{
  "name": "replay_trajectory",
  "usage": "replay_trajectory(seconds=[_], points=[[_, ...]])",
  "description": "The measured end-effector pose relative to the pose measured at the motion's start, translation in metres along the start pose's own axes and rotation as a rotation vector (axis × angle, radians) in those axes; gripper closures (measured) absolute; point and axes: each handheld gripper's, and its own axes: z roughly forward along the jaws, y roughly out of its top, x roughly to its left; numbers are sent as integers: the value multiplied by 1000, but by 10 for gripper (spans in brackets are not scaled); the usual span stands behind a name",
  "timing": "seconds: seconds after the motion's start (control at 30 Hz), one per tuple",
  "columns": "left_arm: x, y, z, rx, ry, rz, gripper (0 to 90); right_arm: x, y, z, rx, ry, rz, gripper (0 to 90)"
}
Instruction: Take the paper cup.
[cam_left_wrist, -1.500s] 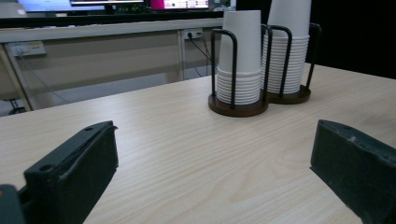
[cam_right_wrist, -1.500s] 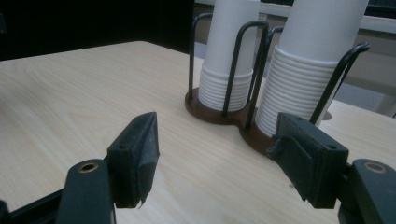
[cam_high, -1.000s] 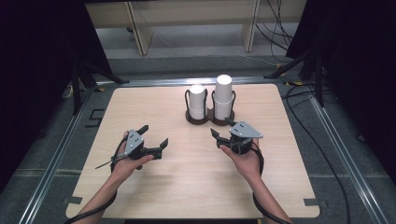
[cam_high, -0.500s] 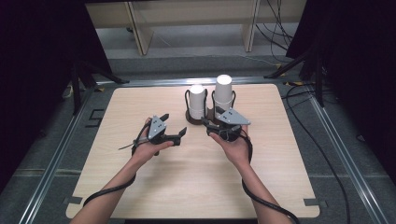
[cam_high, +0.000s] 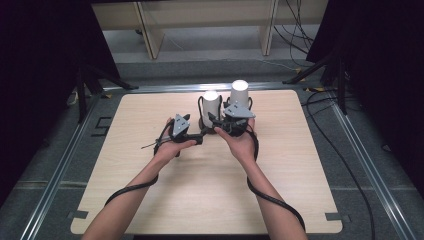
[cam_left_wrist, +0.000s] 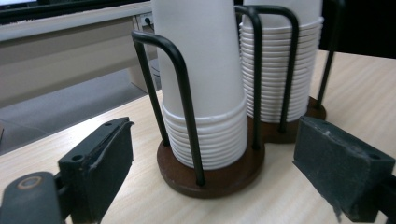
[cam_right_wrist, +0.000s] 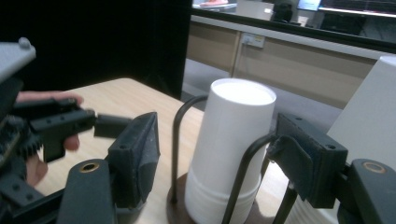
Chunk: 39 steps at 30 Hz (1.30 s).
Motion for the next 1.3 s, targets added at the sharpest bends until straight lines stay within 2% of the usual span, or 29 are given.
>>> replay_trajectory(seconds=[0.1,0.2,0.23,0.27,0.37,0.47,0.5,0.6,0.8,0.87,0.97,1.03,1.07,1.1,1.17,1.3], points=[[0,-1,10,9,1,8,132,-2,4,6,19,-29,30,325],[0,-2,19,32,-3,3,135,-5,7,14,26,-34,23,325],[0,-3,23,28,2,-8,137,-6,7,17,28,-25,29,324],[-1,-4,25,38,3,-40,138,-6,8,18,39,-39,35,325],[0,-5,30,52,2,-37,141,-10,7,24,61,-44,31,324],[1,-5,34,62,-1,-45,143,-10,7,31,61,-41,30,324],[2,-5,35,65,0,-50,144,-10,8,32,71,-54,21,323],[3,-6,39,75,8,-64,146,-11,7,38,78,-51,28,324],[4,-5,47,83,7,-69,152,-13,9,48,82,-50,46,325],[4,-4,48,96,7,-57,154,-14,11,50,102,-49,47,324],[5,-4,50,95,10,-68,162,-15,13,53,102,-59,39,325],[6,-5,51,99,12,-77,167,-17,13,55,107,-61,49,323],[6,-5,51,104,10,-74,165,-17,13,56,118,-60,70,325],[6,-5,52,104,8,-73,165,-18,13,57,112,-69,50,327],[6,-4,53,103,3,-73,166,-18,13,59,110,-72,41,328],[5,-3,55,94,-2,-91,172,-16,14,61,115,-69,49,327]])
